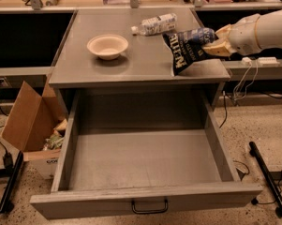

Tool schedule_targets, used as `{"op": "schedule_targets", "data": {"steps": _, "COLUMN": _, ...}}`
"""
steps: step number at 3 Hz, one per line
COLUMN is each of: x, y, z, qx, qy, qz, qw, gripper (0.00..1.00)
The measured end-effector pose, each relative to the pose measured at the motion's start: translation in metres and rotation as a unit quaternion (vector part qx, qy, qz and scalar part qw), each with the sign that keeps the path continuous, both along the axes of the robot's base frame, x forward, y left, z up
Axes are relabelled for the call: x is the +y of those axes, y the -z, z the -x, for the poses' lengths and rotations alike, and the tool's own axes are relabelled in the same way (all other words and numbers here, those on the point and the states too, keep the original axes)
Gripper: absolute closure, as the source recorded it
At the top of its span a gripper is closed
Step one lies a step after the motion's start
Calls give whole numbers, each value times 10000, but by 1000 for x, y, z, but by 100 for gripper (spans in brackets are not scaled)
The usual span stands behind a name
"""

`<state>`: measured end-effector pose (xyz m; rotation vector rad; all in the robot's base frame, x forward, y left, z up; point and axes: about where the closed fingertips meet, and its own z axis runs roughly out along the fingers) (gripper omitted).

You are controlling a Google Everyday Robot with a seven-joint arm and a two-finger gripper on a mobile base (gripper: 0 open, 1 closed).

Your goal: Pick blue chip bag from top drawer and place on counter

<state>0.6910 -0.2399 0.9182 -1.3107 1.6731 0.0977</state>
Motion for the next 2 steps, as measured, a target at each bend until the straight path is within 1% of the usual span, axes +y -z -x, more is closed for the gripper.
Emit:
{"op": "schedule_targets", "data": {"steps": 1, "x": -4, "y": 11, "z": -28, "qx": -7, "qy": 129, "qz": -411, "qw": 9991, "gripper": 100}}
{"op": "schedule_targets", "data": {"steps": 2, "x": -7, "y": 25, "z": -57, "qx": 4, "qy": 316, "qz": -762, "qw": 9966, "gripper": 100}}
